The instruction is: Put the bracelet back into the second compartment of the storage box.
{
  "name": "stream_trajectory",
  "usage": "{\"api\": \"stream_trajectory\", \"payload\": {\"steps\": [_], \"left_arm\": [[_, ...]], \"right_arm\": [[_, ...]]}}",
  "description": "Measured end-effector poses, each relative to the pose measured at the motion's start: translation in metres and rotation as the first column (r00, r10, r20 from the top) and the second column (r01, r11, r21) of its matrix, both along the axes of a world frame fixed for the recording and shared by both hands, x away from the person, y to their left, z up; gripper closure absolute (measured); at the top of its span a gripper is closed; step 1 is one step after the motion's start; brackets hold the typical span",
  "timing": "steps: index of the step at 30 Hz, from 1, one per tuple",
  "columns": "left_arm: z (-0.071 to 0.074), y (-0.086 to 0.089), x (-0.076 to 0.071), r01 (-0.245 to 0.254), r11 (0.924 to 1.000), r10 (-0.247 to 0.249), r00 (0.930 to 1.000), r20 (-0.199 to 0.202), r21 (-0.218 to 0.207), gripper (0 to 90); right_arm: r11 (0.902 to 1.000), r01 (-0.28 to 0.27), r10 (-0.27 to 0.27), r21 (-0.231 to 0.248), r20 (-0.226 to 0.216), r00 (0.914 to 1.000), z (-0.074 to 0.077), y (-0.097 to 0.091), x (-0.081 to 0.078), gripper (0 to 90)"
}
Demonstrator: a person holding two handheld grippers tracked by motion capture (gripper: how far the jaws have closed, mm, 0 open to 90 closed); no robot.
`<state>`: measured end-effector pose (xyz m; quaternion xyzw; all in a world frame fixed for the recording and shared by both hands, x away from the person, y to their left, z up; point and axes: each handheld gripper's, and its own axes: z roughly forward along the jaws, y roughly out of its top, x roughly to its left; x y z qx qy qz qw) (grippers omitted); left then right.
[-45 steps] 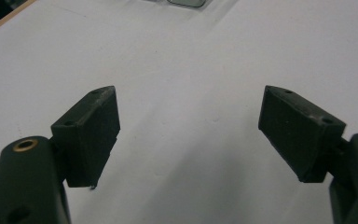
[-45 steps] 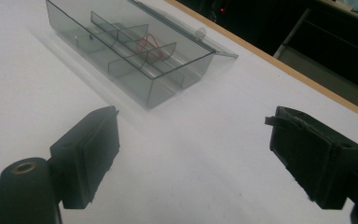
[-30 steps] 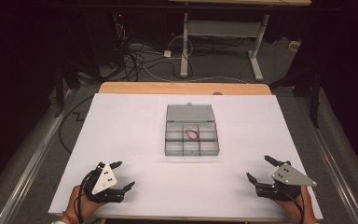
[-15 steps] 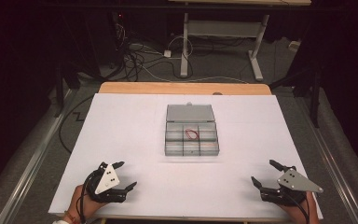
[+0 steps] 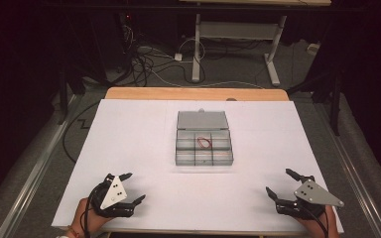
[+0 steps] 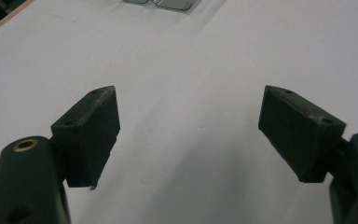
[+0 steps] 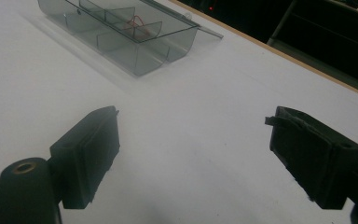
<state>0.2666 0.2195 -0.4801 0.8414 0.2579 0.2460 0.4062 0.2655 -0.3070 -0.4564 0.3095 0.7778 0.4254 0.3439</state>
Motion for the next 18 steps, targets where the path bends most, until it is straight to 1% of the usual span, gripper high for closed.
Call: {"api": "stream_trajectory", "payload": {"steps": [4,5,7,9,11,18], "left_arm": [[0.0001,-0.0004,0.0003,-0.003,1.0000,0.003,1.0000,0.000,-0.003,19.6],[0.0004,-0.0005,0.0001,-0.001,1.0000,0.001,1.0000,0.000,0.003,19.6],[-0.0003,-0.0019,-0.0003,-0.004,1.0000,0.004,1.0000,0.002,-0.007,19.6],[-0.0003,-0.0022,-0.0002,-0.003,1.0000,0.003,1.0000,0.001,-0.004,19.6],[-0.0010,-0.0033,-0.0003,-0.006,0.9999,0.006,1.0000,0.002,-0.016,19.6],[-0.0012,-0.0027,0.0013,-0.008,0.9999,0.008,1.0000,0.001,-0.015,19.6]], "right_arm": [[1.0000,0.002,-0.002,0.001,0.000,1.0000,-0.0001,-0.0011,0.0004,16.3],[1.0000,0.002,-0.002,0.000,0.000,1.0000,-0.0001,-0.0012,0.0003,16.3],[1.0000,0.001,-0.001,-0.001,0.003,1.0000,0.0004,-0.0013,-0.0002,16.3],[1.0000,0.000,0.000,-0.002,0.005,1.0000,0.0009,-0.0012,-0.0008,16.3],[1.0000,0.001,-0.001,-0.004,0.007,1.0000,0.0011,-0.0013,-0.0013,16.3],[1.0000,0.000,0.000,-0.002,0.012,0.9999,0.0018,-0.0019,-0.0010,16.3]]}}
